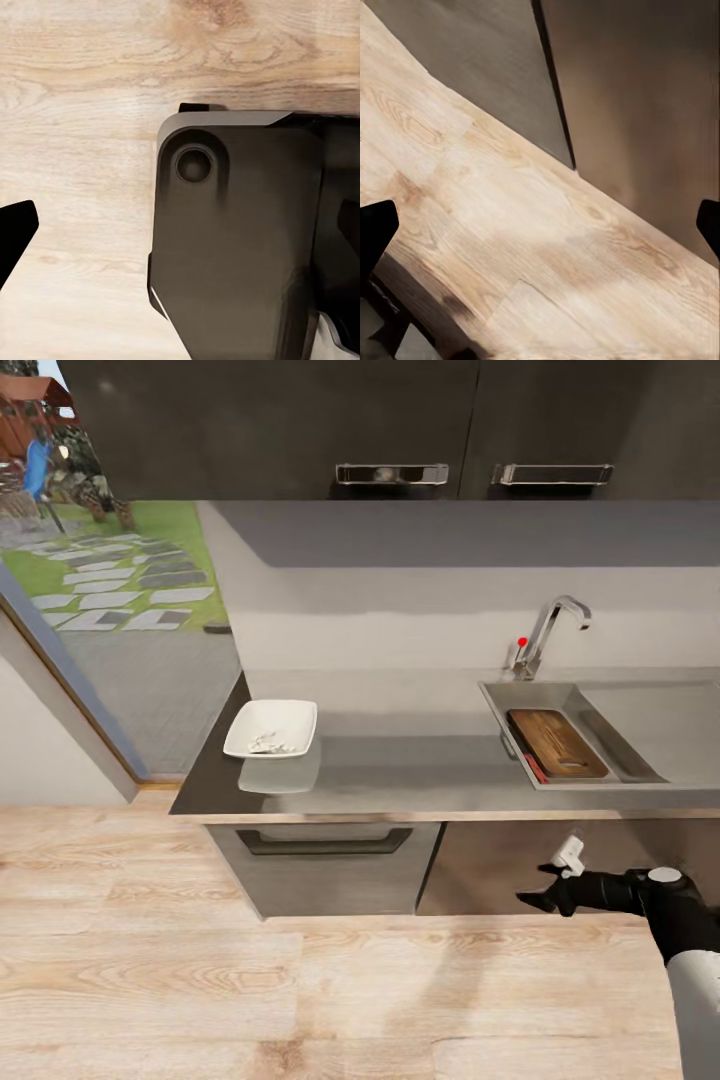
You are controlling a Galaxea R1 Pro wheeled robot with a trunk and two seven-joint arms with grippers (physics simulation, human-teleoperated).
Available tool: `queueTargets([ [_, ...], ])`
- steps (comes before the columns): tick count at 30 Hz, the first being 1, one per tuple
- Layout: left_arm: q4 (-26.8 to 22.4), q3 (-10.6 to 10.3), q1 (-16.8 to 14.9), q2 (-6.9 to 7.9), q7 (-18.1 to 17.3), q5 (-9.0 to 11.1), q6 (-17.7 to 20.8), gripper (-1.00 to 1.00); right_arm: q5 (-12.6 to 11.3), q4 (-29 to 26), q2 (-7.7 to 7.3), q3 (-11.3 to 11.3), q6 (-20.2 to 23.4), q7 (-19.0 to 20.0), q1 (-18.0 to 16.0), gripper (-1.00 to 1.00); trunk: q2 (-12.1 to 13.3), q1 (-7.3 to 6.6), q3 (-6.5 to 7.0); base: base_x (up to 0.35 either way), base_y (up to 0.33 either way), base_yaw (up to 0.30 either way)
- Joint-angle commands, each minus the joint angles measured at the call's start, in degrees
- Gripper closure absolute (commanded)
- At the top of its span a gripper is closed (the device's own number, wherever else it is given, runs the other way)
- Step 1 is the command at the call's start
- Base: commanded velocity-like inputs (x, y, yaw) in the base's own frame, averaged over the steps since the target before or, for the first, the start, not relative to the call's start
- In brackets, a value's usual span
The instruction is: In the kitchen, take the Vidalia onion out of the sink, dice it on the chopping board with the paring knife, put the diced onion into the bowl on the countertop, then place both the paring knife and the chopping board into the sink.
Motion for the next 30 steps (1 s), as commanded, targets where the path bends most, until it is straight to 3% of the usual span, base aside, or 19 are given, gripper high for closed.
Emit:
queueTargets([
  [1, 0.3, -0.5, -0.1, -0.03, 0.1, 0.6, -0.4, -1.0, 1.6, 3.0, 0.03, -0.3, -2.0, -1.3, -0.1, -1.0, -0.1, 0.02, -0.08, 0.0, 0.0, 0.0],
  [5, 0.1, -0.5, -0.1, -0.09, 0.1, 0.6, -0.4, -1.0, 7.9, 14.7, 0.06, -0.2, -9.3, -8.1, -0.1, -1.0, -0.1, 0.02, -0.08, 0.0, 0.0, 0.0],
  [10, -0.5, -0.3, -0.1, -0.18, 0.1, 0.5, -0.4, -1.0, 16.4, 32.9, 0.19, -0.2, -20.9, -25.1, -0.1, -1.0, -0.1, 0.02, -0.08, 0.0, 0.0, 0.0],
  [12, -1.5, -0.3, -0.1, -0.19, 0.1, 0.5, -0.3, -1.0, 18.6, 36.0, 0.47, -0.2, -22.9, -30.5, 0.6, -1.0, -0.1, 0.02, -0.08, 0.0, 0.0, 0.0],
  [14, -3.0, -0.3, -0.1, -0.2, 0.1, 0.5, -0.2, -1.0, 19.4, 37.0, 0.91, -0.1, -23.7, -32.8, 2.5, -1.0, -0.1, 0.02, -0.08, 0.0, 0.0, 0.0],
  [18, -6.6, -0.3, -0.1, -0.19, 0.4, 0.5, -0.1, -1.0, 20.0, 37.9, 4.08, -0.2, -24.3, -39.3, 6.8, -1.0, -0.1, 0.02, -0.08, 0.0, 0.0, 0.0],
  [19, -7.6, -0.2, -0.1, -0.16, 0.5, 0.4, -0.1, -1.0, 20.1, 38.0, 5.09, -0.2, -24.4, -42.6, 8.1, -1.0, -0.1, 0.02, -0.08, 0.0, 0.0, 0.0],
  [26, -13.9, -0.2, -0.1, 0.09, 0.8, 0.3, 0.1, -1.0, 20.3, 38.1, 16.45, -0.2, -26.0, -73.4, 17.9, -1.0, -0.1, 0.02, -0.08, 0.0, 0.0, 0.0],
  [28, -15.0, -0.2, -0.1, 0.33, 0.8, 0.3, 0.1, -1.0, 19.9, 38.1, 18.66, -0.3, -29.1, -80.7, 18.9, -1.0, -0.1, 0.02, -0.08, 0.0, 0.0, 0.0],
  [30, -15.5, -0.2, -0.1, 0.99, 0.7, 0.3, 0.1, -1.0, 18.0, 38.0, 20.09, -0.4, -33.1, -87.2, 19.4, -1.0, -0.1, 0.02, -0.08, 0.0, 0.0, 0.0],
])
